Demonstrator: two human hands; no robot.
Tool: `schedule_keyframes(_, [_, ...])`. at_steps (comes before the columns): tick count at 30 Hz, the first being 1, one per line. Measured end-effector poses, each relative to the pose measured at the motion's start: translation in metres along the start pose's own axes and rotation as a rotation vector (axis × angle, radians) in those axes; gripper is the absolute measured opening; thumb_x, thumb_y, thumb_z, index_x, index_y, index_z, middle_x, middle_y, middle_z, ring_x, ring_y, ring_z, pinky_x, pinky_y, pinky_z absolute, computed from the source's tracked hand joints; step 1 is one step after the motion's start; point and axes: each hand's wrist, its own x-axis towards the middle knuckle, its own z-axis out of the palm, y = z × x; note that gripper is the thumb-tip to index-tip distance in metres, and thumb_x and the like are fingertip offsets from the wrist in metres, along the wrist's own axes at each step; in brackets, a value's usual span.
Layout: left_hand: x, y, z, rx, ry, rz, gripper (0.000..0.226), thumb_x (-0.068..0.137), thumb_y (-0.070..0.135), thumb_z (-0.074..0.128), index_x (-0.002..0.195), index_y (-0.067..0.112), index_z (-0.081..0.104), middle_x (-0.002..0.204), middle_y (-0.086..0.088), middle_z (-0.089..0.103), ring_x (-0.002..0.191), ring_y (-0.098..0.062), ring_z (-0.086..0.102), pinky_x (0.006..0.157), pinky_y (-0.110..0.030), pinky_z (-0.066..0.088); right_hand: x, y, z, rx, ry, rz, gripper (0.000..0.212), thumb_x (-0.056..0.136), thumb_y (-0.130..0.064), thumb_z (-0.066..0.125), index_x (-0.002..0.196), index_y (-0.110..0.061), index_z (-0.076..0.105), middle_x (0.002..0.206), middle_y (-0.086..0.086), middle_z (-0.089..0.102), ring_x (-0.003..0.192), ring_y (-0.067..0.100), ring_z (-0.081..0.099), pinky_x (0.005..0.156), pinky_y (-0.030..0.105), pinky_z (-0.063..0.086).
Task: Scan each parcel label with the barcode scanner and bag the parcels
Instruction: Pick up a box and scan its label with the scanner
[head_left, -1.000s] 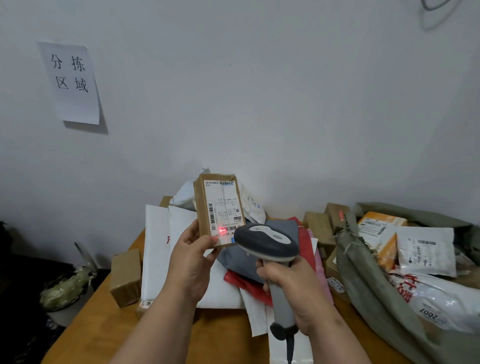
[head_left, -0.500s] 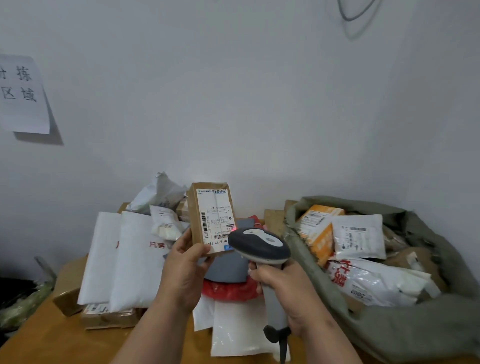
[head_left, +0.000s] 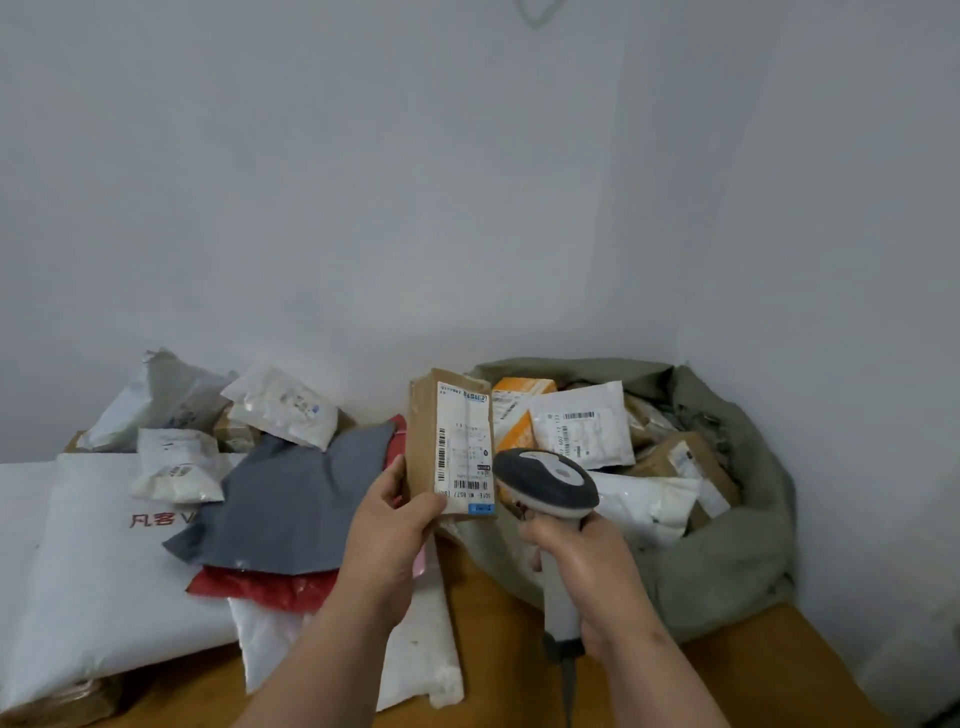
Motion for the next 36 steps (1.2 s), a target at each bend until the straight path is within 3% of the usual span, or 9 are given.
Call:
schedule_keyframes(4, [0.023, -0.004, 0.03, 0.199, -0.063, 0.014, 0.073, 0.087, 0.011, 0.072, 0.149, 0.029, 0.04, 0.128, -0.001, 0.065, 0.11, -0.02, 0.068, 0.091, -0.045, 0.058, 0.017, 0.003, -0.017, 0.04, 0.088, 0.032, 0.023, 0.079, -0.018, 0.076, 0.097, -0.03, 0.07, 0.08, -0.011, 0.075, 0.085, 0.013, 0.067, 0.065, 0.026, 0.047])
schedule_keyframes(7, [0.04, -0.01, 0.053, 0.304, -0.089, 0.054, 0.076, 0.085, 0.019, 0.075, 0.15, 0.029, 0.038, 0.129, 0.004, 0.062, 0.11, -0.014, 0.064, 0.087, -0.035, 0.06, 0.03, 0.006, -0.032, 0.064, 0.158, 0.048, 0.025, 0.079, -0.017, 0.077, 0.102, -0.027, 0.071, 0.083, -0.009, 0.077, 0.085, 0.014, 0.071, 0.066, 0.029, 0.054])
schedule_keyframes(12, [0.063, -0.028, 0.091, 0.262, -0.131, -0.034, 0.076, 0.085, 0.024, 0.077, 0.15, 0.029, 0.038, 0.13, 0.001, 0.061, 0.104, -0.016, 0.068, 0.085, -0.039, 0.06, 0.045, 0.017, -0.061, 0.094, 0.235, 0.068, 0.022, 0.077, -0.016, 0.077, 0.094, -0.028, 0.068, 0.076, -0.011, 0.075, 0.085, 0.016, 0.068, 0.062, 0.028, 0.049])
schedule_keyframes(16, [0.084, -0.041, 0.128, 0.259, -0.155, -0.088, 0.07, 0.082, 0.033, 0.078, 0.143, 0.032, 0.043, 0.122, 0.006, 0.064, 0.1, -0.014, 0.069, 0.085, -0.039, 0.059, 0.071, 0.017, -0.092, 0.079, 0.271, 0.06, 0.03, 0.08, -0.022, 0.075, 0.108, -0.026, 0.067, 0.096, -0.001, 0.07, 0.088, 0.019, 0.066, 0.063, 0.029, 0.046])
schedule_keyframes(20, [0.109, -0.058, 0.176, 0.357, -0.165, -0.087, 0.052, 0.084, 0.037, 0.076, 0.128, 0.042, 0.048, 0.124, 0.007, 0.065, 0.101, -0.012, 0.068, 0.085, -0.039, 0.06, 0.11, 0.018, -0.139, 0.091, 0.311, 0.071, 0.022, 0.08, -0.023, 0.075, 0.094, -0.035, 0.063, 0.091, -0.007, 0.069, 0.084, 0.015, 0.066, 0.061, 0.029, 0.043])
schedule_keyframes(25, [0.141, -0.083, 0.257, 0.447, -0.202, -0.04, 0.053, 0.086, 0.039, 0.073, 0.132, 0.041, 0.046, 0.128, 0.007, 0.06, 0.107, -0.015, 0.065, 0.086, -0.042, 0.06, 0.172, 0.024, -0.217, 0.104, 0.388, 0.111, 0.021, 0.082, -0.023, 0.074, 0.093, -0.038, 0.064, 0.09, -0.013, 0.069, 0.087, 0.01, 0.062, 0.064, 0.028, 0.043])
schedule_keyframes(28, [0.161, -0.098, 0.299, 0.533, -0.171, -0.016, 0.05, 0.087, 0.043, 0.071, 0.13, 0.041, 0.046, 0.123, 0.012, 0.056, 0.102, -0.013, 0.062, 0.081, -0.04, 0.061, 0.209, 0.033, -0.263, 0.018, 0.508, 0.176, 0.017, 0.075, -0.029, 0.077, 0.086, -0.033, 0.064, 0.094, -0.002, 0.07, 0.088, 0.02, 0.064, 0.076, 0.046, 0.055])
schedule_keyframes(32, [0.188, -0.114, 0.333, 0.655, -0.104, 0.009, 0.055, 0.086, 0.052, 0.068, 0.135, 0.036, 0.046, 0.12, 0.012, 0.053, 0.089, -0.004, 0.057, 0.063, -0.024, 0.051, 0.256, 0.045, -0.304, -0.085, 0.476, 0.302, 0.066, 0.052, -0.053, 0.073, 0.113, -0.026, 0.067, 0.128, 0.009, 0.061, 0.116, 0.035, 0.058, 0.1, 0.056, 0.049])
schedule_keyframes(36, [0.209, -0.122, 0.351, 0.689, -0.047, -0.065, 0.053, 0.085, 0.057, 0.067, 0.13, 0.034, 0.052, 0.123, 0.005, 0.058, 0.097, -0.014, 0.062, 0.075, -0.034, 0.058, 0.297, 0.056, -0.317, -0.006, 0.363, 0.424, 0.082, 0.051, -0.041, 0.078, 0.125, -0.01, 0.064, 0.123, 0.015, 0.063, 0.109, 0.037, 0.061, 0.097, 0.051, 0.053])
